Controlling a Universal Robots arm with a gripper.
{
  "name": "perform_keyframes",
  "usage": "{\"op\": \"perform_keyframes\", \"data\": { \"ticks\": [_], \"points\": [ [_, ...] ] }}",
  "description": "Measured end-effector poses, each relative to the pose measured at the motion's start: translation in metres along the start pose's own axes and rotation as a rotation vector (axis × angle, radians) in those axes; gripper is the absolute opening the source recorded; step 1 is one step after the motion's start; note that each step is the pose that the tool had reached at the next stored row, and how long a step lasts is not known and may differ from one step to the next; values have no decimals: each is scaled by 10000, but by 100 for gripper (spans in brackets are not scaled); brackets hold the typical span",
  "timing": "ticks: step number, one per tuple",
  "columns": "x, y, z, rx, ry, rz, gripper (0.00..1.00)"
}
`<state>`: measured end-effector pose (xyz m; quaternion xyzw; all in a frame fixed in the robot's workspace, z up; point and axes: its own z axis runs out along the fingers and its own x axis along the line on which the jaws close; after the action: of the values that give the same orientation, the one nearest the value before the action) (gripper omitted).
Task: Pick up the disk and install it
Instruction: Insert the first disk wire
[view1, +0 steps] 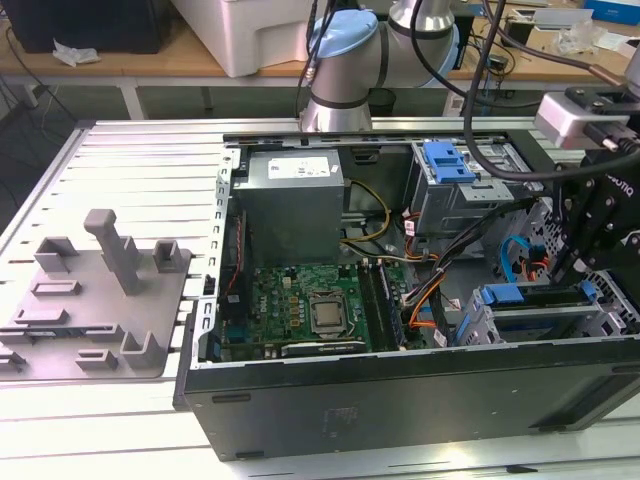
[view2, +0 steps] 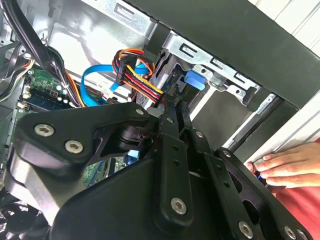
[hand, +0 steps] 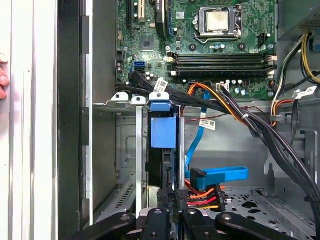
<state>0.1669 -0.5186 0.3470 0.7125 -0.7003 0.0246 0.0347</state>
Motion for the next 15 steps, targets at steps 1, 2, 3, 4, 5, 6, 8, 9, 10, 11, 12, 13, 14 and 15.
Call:
{"op": "perform_keyframes", "data": {
  "ticks": [1, 2, 3, 4, 5, 6, 8, 9, 10, 11, 12, 13, 14, 15],
  "points": [
    [0, 0, 2, 0, 0, 0, 16],
    [0, 1, 4, 0, 0, 0, 16],
    [-1, 2, 6, 0, -1, 0, 16],
    [-1, 2, 7, 0, -1, 0, 16],
    [-1, 3, 8, 0, 0, 0, 16],
    [-1, 4, 11, 0, -2, 0, 16],
    [-1, 5, 14, 0, -2, 0, 16],
    [-1, 5, 16, 0, -1, 0, 16],
    [-1, 5, 18, 0, -1, 0, 16],
    [-2, 6, 21, 0, -1, 0, 16],
    [-2, 6, 22, 1, 0, 0, 16],
    [-2, 6, 25, 0, -1, 0, 16],
    [-2, 6, 25, 0, 0, 0, 16],
    [-3, 6, 35, 0, 0, 0, 16]
  ]
}}
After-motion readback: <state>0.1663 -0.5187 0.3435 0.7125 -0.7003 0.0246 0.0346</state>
